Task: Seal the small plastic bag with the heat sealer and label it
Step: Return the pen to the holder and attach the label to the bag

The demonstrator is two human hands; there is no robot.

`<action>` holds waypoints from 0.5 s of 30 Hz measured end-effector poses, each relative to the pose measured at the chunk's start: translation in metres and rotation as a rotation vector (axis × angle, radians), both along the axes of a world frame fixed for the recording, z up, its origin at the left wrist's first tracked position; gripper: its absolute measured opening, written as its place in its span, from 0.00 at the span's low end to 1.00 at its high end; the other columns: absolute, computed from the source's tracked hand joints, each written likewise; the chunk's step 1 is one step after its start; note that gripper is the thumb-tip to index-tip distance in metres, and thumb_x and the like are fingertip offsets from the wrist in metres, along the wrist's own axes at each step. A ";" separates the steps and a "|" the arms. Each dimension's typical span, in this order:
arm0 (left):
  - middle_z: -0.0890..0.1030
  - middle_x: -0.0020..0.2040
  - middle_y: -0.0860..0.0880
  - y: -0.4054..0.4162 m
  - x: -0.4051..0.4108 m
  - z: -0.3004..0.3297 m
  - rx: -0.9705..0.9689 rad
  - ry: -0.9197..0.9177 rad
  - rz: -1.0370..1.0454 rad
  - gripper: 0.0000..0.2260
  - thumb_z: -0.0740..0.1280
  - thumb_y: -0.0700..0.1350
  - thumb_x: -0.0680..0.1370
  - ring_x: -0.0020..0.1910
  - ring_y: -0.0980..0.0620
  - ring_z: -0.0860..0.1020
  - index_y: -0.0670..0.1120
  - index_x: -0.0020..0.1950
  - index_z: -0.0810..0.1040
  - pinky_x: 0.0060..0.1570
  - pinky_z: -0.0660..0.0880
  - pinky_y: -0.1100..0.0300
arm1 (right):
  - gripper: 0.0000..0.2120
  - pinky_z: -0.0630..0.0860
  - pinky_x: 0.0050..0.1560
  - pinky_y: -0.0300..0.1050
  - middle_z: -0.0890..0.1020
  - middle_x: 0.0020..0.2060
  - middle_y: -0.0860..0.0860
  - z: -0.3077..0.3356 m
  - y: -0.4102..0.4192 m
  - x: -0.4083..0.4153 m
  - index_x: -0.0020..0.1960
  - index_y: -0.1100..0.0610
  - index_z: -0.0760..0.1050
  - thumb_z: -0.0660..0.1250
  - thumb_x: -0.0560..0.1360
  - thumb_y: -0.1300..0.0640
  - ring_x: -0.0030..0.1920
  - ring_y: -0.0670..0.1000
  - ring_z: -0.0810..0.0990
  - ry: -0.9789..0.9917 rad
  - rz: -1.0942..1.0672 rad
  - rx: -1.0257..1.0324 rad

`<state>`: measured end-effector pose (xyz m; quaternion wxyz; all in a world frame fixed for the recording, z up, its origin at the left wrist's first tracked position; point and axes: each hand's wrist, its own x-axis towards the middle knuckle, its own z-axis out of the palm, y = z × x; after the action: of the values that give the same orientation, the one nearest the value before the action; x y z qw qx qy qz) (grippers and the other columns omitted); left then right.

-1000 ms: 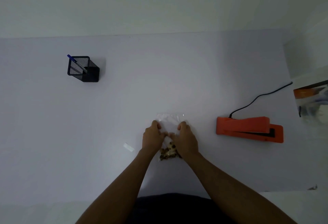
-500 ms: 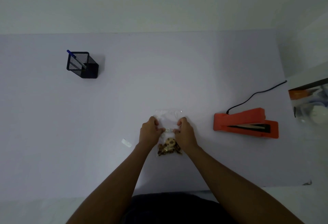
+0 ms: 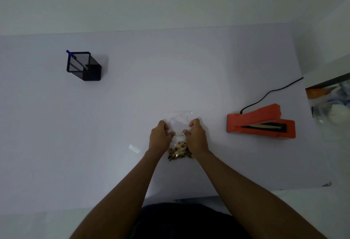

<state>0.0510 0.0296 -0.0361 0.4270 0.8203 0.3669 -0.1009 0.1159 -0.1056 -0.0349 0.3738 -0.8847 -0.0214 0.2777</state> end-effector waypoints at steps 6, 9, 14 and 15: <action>0.76 0.37 0.50 0.002 0.001 0.003 0.007 0.040 -0.079 0.06 0.67 0.39 0.75 0.37 0.48 0.76 0.45 0.47 0.71 0.39 0.77 0.52 | 0.11 0.66 0.33 0.33 0.74 0.38 0.50 0.002 -0.002 0.000 0.51 0.55 0.68 0.69 0.76 0.64 0.34 0.45 0.72 -0.015 -0.017 0.007; 0.76 0.41 0.49 0.001 -0.004 0.007 0.008 0.018 -0.067 0.06 0.64 0.37 0.75 0.40 0.49 0.76 0.46 0.48 0.71 0.38 0.75 0.56 | 0.07 0.70 0.33 0.34 0.75 0.35 0.50 0.008 -0.013 -0.005 0.49 0.57 0.70 0.67 0.76 0.64 0.32 0.46 0.72 -0.062 -0.101 0.058; 0.77 0.47 0.49 0.004 -0.033 0.028 0.104 0.091 0.053 0.11 0.66 0.49 0.79 0.44 0.50 0.77 0.44 0.55 0.72 0.43 0.72 0.59 | 0.06 0.70 0.32 0.29 0.80 0.37 0.46 0.013 -0.045 -0.033 0.49 0.57 0.76 0.68 0.79 0.54 0.35 0.41 0.78 -0.008 -0.135 0.023; 0.78 0.45 0.48 0.005 -0.038 0.031 0.077 0.141 0.062 0.11 0.65 0.51 0.79 0.44 0.50 0.77 0.44 0.54 0.72 0.42 0.73 0.58 | 0.07 0.71 0.32 0.28 0.81 0.38 0.45 0.012 -0.048 -0.040 0.50 0.56 0.77 0.69 0.79 0.52 0.37 0.40 0.78 0.029 -0.122 0.016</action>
<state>0.0127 0.0350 -0.0056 0.3710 0.8153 0.4248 -0.1312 0.0758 -0.1535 -0.0230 0.3973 -0.8772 0.0358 0.2671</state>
